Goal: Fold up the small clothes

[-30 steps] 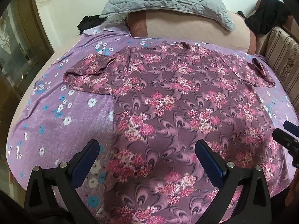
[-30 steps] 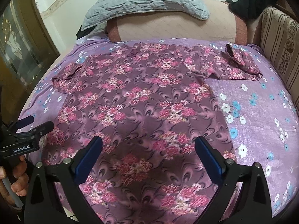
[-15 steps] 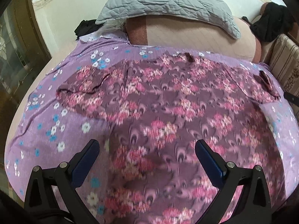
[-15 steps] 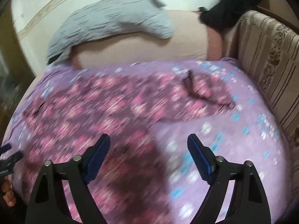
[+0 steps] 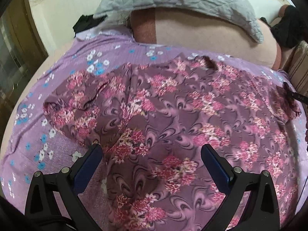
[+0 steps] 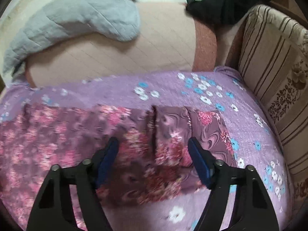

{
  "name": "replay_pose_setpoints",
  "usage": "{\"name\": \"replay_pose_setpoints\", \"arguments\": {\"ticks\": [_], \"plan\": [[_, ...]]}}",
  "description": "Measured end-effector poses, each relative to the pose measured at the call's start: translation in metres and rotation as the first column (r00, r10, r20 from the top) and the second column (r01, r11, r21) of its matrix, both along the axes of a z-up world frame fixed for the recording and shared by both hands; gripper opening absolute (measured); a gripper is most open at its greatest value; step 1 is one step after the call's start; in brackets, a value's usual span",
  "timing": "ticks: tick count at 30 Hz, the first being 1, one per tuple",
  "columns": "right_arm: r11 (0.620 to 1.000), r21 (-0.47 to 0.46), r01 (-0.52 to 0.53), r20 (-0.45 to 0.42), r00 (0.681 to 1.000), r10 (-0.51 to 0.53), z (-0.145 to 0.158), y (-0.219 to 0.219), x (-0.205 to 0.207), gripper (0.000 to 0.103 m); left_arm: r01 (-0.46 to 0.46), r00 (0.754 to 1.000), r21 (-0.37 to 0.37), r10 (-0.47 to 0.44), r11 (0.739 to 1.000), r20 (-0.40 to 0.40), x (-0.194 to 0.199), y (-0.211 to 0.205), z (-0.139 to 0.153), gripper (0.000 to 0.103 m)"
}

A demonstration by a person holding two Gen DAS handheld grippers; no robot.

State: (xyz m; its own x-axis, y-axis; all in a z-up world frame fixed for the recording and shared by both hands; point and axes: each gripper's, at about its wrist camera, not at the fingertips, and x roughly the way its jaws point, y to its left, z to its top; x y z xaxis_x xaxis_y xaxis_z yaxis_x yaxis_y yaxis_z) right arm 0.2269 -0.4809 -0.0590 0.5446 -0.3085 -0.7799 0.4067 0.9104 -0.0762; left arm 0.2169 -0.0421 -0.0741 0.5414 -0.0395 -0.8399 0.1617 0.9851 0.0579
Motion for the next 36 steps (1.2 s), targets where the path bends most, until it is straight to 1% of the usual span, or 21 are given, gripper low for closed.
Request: {"name": "replay_pose_setpoints", "arguments": {"ticks": [1, 2, 3, 4, 6, 8, 9, 10, 11, 13, 14, 15, 17, 18, 21, 24, 28, 30, 33, 35, 36], "plan": [[1.0, 0.011, 0.016, -0.025, 1.0, -0.016, -0.005, -0.005, 0.001, 0.037, -0.009, 1.0, -0.006, 0.009, 1.0, -0.012, 0.003, 0.003, -0.003, 0.102], [0.999, 0.044, 0.029, -0.035, 0.999, -0.027, -0.011, -0.011, 0.002, 0.016, -0.013, 1.0, -0.008, 0.013, 1.0, -0.016, 0.004, 0.005, -0.005, 0.102], [0.995, 0.091, 0.036, -0.021, 0.999, -0.035, -0.011, -0.015, 0.0, 0.006, -0.019, 1.0, -0.015, 0.019, 1.0, -0.021, 0.006, 0.008, -0.006, 0.102], [0.993, 0.109, 0.038, 0.003, 0.999, -0.038, -0.008, -0.014, -0.004, 0.006, -0.024, 1.0, -0.023, 0.024, 0.999, -0.021, 0.007, 0.01, -0.005, 0.102], [0.994, 0.107, 0.012, 0.039, 0.999, -0.016, 0.005, -0.001, -0.011, 0.006, -0.03, 0.999, -0.029, 0.029, 0.999, -0.021, 0.009, 0.012, -0.003, 0.102], [0.985, 0.166, -0.049, 0.09, 0.995, 0.035, 0.019, 0.02, -0.015, 0.005, -0.033, 0.999, -0.057, 0.031, 0.998, -0.044, 0.01, 0.016, -0.003, 0.102], [0.974, 0.208, -0.092, 0.124, 0.99, 0.067, 0.028, 0.037, -0.017, 0.005, -0.039, 0.998, -0.085, 0.034, 0.996, -0.06, 0.011, 0.021, -0.004, 0.102], [0.964, 0.238, -0.12, 0.148, 0.985, 0.086, 0.034, 0.047, -0.019, 0.005, -0.044, 0.997, -0.087, 0.038, 0.995, -0.073, 0.011, 0.023, -0.005, 0.102], [0.946, 0.283, -0.159, 0.179, 0.978, 0.111, 0.039, 0.062, -0.019, 0.005, -0.05, 0.996, -0.104, 0.042, 0.993, -0.078, 0.013, 0.026, -0.005, 0.102], [0.888, 0.384, -0.252, 0.244, 0.956, 0.166, 0.049, 0.102, -0.015, 0.005, -0.056, 0.994, -0.125, 0.044, 0.991, -0.099, 0.015, 0.033, -0.006, 0.102], [0.867, 0.412, -0.281, 0.26, 0.948, 0.183, 0.051, 0.117, -0.014, 0.005, -0.058, 0.994, -0.14, 0.043, 0.988, -0.105, 0.016, 0.036, -0.006, 0.102], [0.826, 0.458, -0.33, 0.286, 0.934, 0.214, 0.054, 0.14, -0.009, 0.005, -0.056, 0.993, -0.158, 0.038, 0.986, -0.113, 0.017, 0.039, -0.006, 0.102], [0.767, 0.515, -0.382, 0.312, 0.917, 0.247, 0.052, 0.172, -0.001, 0.005, -0.039, 0.993, -0.2, 0.015, 0.979, -0.121, 0.018, 0.044, -0.003, 0.102], [0.733, 0.543, -0.409, 0.319, 0.908, 0.27, 0.05, 0.193, 0.006, 0.005, -0.031, 0.993, -0.213, 0.006, 0.977, -0.115, 0.018, 0.046, 0.0, 0.102], [0.662, 0.593, -0.458, 0.321, 0.889, 0.326, 0.04, 0.245, 0.026, 0.005, 0.005, 0.994, -0.239, -0.032, 0.971, -0.109, 0.017, 0.044, 0.003, 0.102], [0.608, 0.634, -0.478, 0.312, 0.877, 0.364, 0.026, 0.281, 0.042, 0.006, 0.021, 0.989, -0.289, -0.063, 0.957, -0.136, 0.018, 0.045, -0.001, 0.102], [0.554, 0.678, -0.483, 0.295, 0.869, 0.397, 0.006, 0.315, 0.052, 0.006, 0.024, 0.984, -0.309, -0.078, 0.951, -0.161, 0.025, 0.044, -0.009, 0.102], [0.539, 0.695, -0.475, 0.272, 0.869, 0.414, -0.007, 0.323, 0.06, 0.008, 0.032, 0.981, -0.31, -0.089, 0.95, -0.172, 0.03, 0.042, -0.016, 0.102], [0.542, 0.721, -0.432, 0.225, 0.886, 0.406, -0.023, 0.324, 0.062, 0.009, 0.032, 0.977, -0.291, -0.092, 0.956, -0.195, 0.042, 0.034, -0.033, 0.102], [0.542, 0.733, -0.411, 0.218, 0.897, 0.385, -0.022, 0.313, 0.053, 0.01, 0.022, 0.971, -0.297, -0.092, 0.955, -0.223, 0.053, 0.029, -0.045, 0.102], [0.541, 0.734, -0.412, 0.229, 0.899, 0.374, -0.018, 0.307, 0.049, 0.01, 0.013, 0.966, -0.315, -0.093, 0.949, -0.24, 0.059, 0.027, -0.051, 0.102]]}}
